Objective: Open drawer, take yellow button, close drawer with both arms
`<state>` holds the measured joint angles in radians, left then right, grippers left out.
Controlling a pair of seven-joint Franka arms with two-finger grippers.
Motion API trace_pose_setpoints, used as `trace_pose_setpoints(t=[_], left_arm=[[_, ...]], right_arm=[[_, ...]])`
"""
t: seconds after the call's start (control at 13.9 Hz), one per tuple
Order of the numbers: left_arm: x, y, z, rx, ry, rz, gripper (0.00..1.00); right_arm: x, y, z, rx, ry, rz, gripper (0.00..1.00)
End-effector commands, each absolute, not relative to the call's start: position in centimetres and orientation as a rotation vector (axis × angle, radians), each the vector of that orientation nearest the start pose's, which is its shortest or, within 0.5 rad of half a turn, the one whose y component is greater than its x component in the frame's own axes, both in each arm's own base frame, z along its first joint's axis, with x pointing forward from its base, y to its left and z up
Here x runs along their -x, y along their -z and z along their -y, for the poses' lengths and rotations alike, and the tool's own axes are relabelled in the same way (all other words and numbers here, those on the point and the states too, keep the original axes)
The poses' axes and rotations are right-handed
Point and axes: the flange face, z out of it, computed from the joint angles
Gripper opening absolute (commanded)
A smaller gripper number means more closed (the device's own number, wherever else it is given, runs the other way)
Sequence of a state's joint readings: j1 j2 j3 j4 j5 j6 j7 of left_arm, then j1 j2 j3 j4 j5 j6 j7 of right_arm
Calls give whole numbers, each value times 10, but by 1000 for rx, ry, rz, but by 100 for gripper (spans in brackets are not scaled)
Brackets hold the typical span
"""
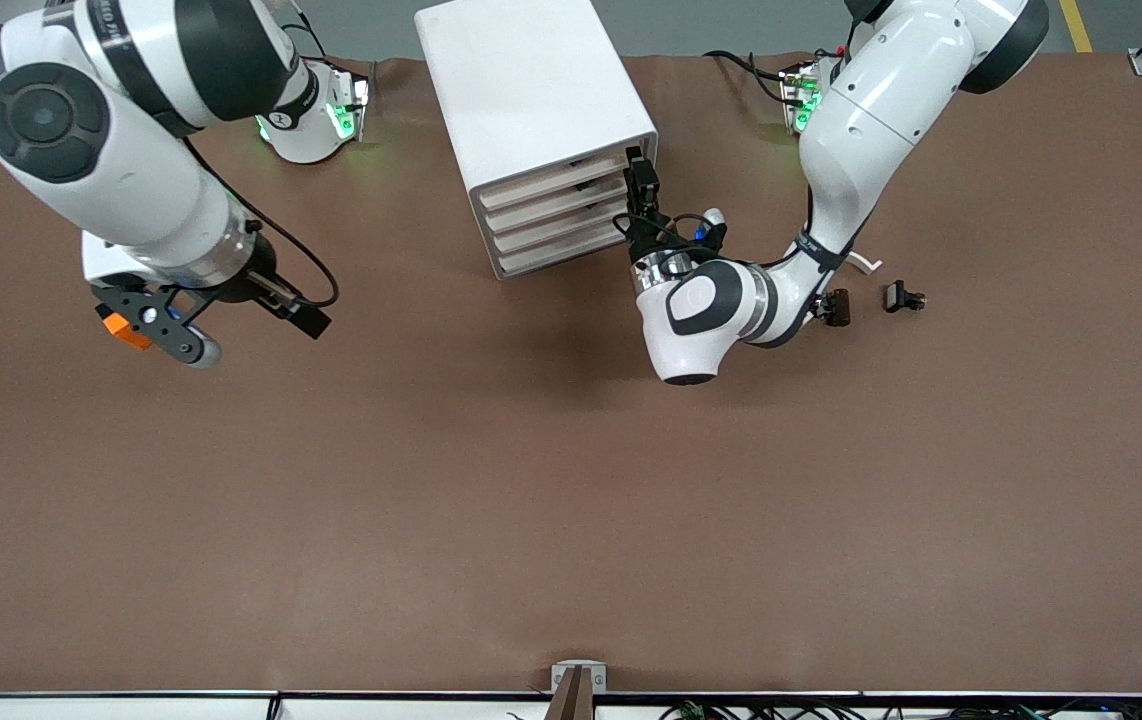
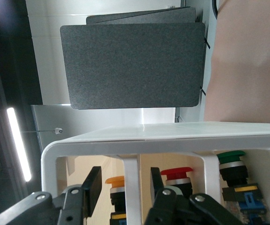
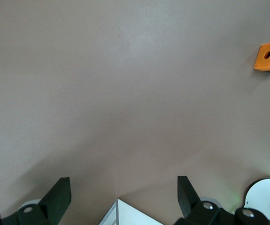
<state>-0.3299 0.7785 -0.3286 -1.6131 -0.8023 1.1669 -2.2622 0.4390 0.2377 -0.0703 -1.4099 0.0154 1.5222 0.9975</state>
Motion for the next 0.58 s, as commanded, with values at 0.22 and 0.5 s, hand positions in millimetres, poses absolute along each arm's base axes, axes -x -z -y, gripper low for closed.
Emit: trace_pose_setpoints(t=[0.22,0.5], left_arm=[[-391,-228,415,1116,-1322,1365,31],[-385,-229,421,1107,-1338,1352,12]], right_arm=[[-564,-541,-270,3075,-146,-1056,100],[-563,-536,-276,3056,-164,-1105,100]])
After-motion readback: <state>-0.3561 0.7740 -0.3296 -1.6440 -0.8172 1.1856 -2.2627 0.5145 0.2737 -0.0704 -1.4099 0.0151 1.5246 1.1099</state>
